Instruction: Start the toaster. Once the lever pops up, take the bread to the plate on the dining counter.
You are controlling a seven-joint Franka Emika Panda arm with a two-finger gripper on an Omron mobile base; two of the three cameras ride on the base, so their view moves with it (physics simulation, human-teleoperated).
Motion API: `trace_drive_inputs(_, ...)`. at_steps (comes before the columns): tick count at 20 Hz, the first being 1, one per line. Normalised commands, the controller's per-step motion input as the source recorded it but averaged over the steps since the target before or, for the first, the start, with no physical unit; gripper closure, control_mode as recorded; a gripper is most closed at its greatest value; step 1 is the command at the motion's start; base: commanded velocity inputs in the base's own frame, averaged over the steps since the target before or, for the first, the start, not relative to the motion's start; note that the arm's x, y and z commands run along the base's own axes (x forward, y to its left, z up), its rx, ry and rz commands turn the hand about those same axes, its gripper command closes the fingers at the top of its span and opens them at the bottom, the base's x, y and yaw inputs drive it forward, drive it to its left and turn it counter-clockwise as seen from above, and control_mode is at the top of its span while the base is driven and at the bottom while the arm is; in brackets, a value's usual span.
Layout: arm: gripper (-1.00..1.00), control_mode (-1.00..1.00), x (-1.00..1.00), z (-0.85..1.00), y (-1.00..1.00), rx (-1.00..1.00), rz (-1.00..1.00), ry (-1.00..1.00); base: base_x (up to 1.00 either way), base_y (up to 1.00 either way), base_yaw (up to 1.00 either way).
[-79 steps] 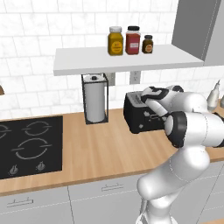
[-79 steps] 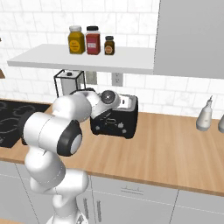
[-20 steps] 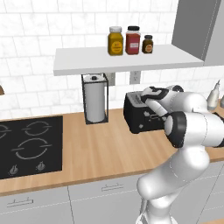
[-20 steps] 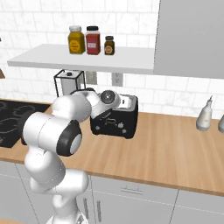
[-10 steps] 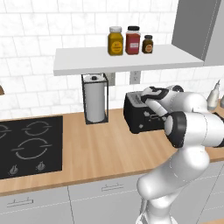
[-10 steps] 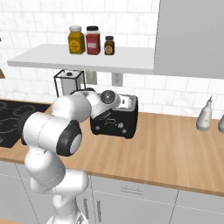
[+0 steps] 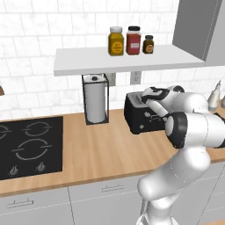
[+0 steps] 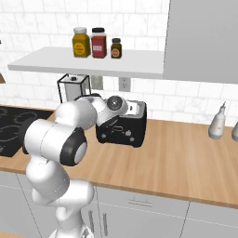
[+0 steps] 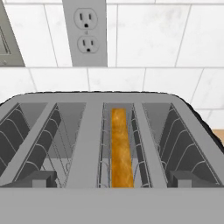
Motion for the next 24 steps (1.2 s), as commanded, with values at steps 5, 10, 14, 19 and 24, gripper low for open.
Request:
trace_drive_inputs(5, -1.0, -1.0, 0.0, 0.0, 0.0, 0.0, 0.0, 0.0, 0.0, 0.0, 0.0)
trace_drive_inputs(10, -1.0, -1.0, 0.0, 0.0, 0.0, 0.0, 0.0, 0.0, 0.0, 0.0, 0.0)
trace_drive_inputs(14, -1.0, -1.0, 0.0, 0.0, 0.0, 0.0, 0.0, 0.0, 0.0, 0.0, 0.0)
trace_drive_inputs(19, -1.0, -1.0, 0.0, 0.0, 0.0, 0.0, 0.0, 0.0, 0.0, 0.0, 0.0)
trace_drive_inputs(24, -1.0, -1.0, 0.0, 0.0, 0.0, 0.0, 0.0, 0.0, 0.0, 0.0, 0.0)
